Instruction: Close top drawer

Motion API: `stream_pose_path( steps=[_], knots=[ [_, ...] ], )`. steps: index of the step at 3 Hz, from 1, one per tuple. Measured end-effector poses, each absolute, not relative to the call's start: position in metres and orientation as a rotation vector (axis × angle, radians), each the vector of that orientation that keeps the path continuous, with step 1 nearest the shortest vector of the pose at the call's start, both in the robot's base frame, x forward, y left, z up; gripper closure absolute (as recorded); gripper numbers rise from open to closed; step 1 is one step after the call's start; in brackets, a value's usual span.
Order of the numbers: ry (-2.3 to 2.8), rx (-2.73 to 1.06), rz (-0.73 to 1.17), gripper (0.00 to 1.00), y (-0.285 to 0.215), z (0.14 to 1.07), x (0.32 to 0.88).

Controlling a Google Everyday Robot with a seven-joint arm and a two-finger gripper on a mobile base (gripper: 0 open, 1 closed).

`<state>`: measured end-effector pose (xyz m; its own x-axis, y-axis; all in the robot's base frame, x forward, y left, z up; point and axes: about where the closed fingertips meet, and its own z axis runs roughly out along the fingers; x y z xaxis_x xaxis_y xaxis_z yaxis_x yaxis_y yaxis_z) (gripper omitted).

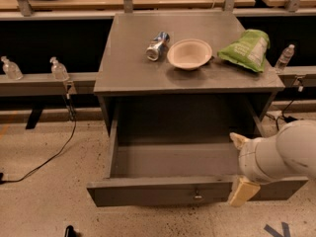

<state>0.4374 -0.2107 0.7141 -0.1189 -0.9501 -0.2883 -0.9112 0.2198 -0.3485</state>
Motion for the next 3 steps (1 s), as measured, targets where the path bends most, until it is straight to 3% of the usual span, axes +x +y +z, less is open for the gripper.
stream_pose_path(
  steps=[1, 2, 3],
  knots=[
    [2.021, -1.769, -0.187, 0.23, -0.21, 0.697, 0.444],
    [1.984, -1.77, -0.223, 0.35, -0.213, 0.688, 0.462],
    [1.955, -1.77, -0.246, 0.36, -0.212, 0.688, 0.48]
  ],
)
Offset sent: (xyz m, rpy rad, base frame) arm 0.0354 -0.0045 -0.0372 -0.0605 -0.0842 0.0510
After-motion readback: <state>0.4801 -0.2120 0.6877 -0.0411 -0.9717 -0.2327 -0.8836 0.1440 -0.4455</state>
